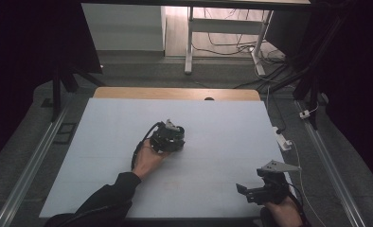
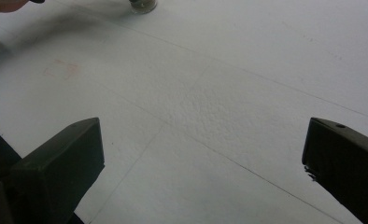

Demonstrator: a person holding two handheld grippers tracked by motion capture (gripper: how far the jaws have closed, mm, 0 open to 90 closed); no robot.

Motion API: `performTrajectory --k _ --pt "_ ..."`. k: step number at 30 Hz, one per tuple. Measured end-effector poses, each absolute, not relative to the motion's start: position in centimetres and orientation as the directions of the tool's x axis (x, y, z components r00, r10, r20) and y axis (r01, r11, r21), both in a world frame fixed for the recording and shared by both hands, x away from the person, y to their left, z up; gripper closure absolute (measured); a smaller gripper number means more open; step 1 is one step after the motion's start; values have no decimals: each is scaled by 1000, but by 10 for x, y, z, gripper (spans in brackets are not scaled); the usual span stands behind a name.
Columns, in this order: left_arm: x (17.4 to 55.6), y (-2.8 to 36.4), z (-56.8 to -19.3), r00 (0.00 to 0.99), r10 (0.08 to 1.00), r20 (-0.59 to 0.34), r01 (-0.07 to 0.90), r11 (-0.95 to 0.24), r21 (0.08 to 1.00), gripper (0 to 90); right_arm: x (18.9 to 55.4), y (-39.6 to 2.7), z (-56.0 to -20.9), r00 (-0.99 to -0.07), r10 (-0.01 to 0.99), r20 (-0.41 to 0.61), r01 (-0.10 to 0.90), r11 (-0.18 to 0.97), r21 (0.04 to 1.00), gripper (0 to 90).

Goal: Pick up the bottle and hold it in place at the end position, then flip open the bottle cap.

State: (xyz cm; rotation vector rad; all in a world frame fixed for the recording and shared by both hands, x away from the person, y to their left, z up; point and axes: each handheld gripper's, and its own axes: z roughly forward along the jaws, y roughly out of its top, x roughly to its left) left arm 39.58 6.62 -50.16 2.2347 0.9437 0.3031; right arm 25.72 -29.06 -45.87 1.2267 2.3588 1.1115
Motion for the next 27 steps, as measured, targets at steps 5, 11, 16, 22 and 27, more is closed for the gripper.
performTrajectory --k 5,11,16,22,27 --pt "396 66 -501 710 703 -45 544 -507 669 539 257 -291 -459 -610 784 112 585 351 731 0" --pt "396 66 -502 712 701 -45 542 -507 670 539 257 -291 -458 -613 783 111 581 351 734 0" --pt "395 66 -502 713 700 -44 540 -508 671 539 256 -290 -457 -616 780 106 572 351 742 0" --pt "396 67 -502 717 696 -44 536 -509 673 539 256 -290 -456 -624 774 109 564 349 749 0" --pt "396 67 -503 718 695 -44 534 -510 674 539 256 -289 -454 -629 768 118 559 341 756 0"
